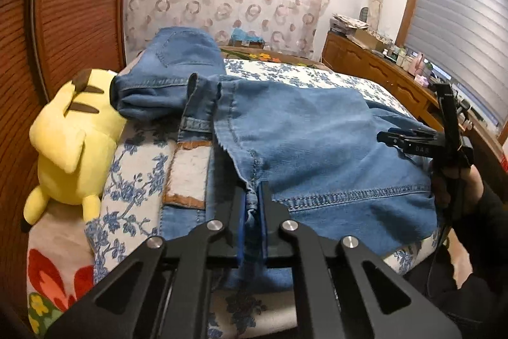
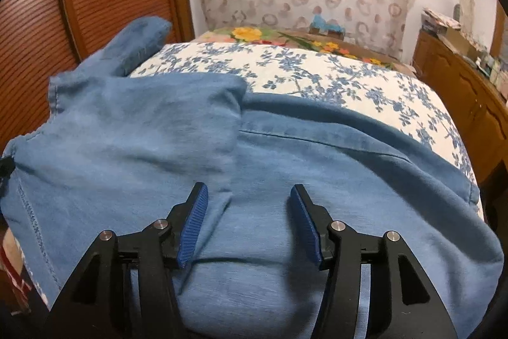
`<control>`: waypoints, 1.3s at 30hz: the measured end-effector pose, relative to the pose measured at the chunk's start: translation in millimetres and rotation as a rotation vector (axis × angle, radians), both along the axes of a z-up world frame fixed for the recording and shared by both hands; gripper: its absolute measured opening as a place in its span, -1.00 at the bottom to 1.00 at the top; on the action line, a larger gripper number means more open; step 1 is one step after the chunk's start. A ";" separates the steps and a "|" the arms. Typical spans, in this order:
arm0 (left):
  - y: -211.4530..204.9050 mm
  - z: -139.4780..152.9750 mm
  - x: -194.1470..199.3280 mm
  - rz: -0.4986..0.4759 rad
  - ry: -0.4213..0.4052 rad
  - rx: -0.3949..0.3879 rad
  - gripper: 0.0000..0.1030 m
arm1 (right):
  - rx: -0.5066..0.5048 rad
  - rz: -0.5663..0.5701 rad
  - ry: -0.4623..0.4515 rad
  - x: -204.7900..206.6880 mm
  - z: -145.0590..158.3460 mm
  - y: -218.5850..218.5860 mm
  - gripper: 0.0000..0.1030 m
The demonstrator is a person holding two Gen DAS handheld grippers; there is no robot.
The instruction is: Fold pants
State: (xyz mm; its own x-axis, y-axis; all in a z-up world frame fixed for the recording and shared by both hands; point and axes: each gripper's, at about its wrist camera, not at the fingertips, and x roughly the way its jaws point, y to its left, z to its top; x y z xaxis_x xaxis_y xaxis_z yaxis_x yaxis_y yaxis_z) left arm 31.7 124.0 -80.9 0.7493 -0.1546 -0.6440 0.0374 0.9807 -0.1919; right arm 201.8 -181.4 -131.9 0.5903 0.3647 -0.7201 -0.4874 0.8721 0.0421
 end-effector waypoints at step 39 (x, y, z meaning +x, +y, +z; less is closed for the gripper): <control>13.9 15.7 129.0 -0.005 0.062 0.205 -0.84 | -0.087 -0.018 -0.029 -3.0 -3.9 11.9 0.10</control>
